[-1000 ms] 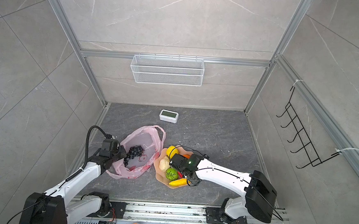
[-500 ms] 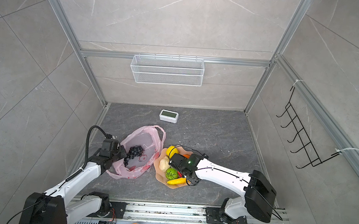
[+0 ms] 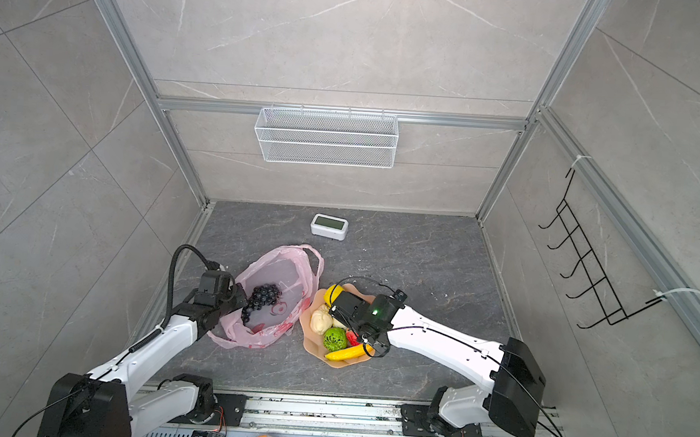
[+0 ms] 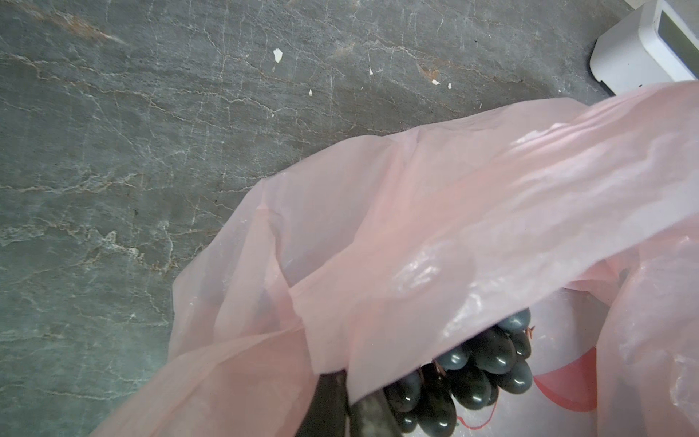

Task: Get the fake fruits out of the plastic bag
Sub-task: 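Open the right gripper and move it over the bag toward the black grapes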

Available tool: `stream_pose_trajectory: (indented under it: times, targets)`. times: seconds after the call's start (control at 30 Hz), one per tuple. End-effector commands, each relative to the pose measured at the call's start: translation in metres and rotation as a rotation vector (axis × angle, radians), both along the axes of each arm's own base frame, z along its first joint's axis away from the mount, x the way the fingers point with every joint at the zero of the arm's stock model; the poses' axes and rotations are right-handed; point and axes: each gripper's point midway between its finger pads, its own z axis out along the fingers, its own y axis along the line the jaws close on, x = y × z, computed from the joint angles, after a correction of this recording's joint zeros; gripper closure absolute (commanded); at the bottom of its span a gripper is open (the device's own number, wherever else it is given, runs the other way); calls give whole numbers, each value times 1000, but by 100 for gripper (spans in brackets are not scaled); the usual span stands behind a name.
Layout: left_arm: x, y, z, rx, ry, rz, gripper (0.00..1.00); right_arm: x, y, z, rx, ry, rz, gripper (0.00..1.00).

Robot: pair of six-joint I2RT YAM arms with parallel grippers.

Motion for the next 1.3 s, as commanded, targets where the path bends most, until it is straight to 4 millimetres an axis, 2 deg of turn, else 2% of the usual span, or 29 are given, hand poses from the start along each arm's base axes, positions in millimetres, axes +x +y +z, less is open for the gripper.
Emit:
stream_pose_trajectory:
  times: [0.0,0.13,0.23,0.3,0.43,0.53,0.6,0.77,0.87,0.93,1.03,1.17,1.27]
  targets:
    - [8,-6,8,-18,-30,-19,100,-2,-4,-5,-18,-5,29,59]
    - [9,-7,8,-22,-32,-23,100,-5,-5,-16,-1,6,16,59]
    - [9,-9,8,-28,-33,-30,100,-6,-3,-21,22,2,13,53]
    - [10,-11,10,-34,-38,-39,100,-1,-1,-14,20,-24,35,50]
    - [10,-13,16,-47,-73,-52,100,14,3,12,-26,-89,81,48]
    - [8,-10,20,-40,-92,-43,100,30,16,34,-46,-154,145,49]
    - [7,-8,21,-35,-97,-36,100,45,38,47,-15,-210,217,49]
    - [9,-8,18,-31,-85,-35,100,80,135,72,166,-317,481,51]
    - [9,-8,16,-28,-78,-36,100,97,183,71,221,-303,603,52]
    - [10,-8,16,-24,-76,-37,100,109,208,62,239,-280,664,52]
    - [10,-7,13,-11,-59,-33,100,123,237,44,281,-245,736,53]
    - [10,-5,12,-2,-57,-30,100,137,253,12,320,-196,765,54]
    - [11,-5,12,1,-58,-29,100,146,266,-6,411,-171,811,55]
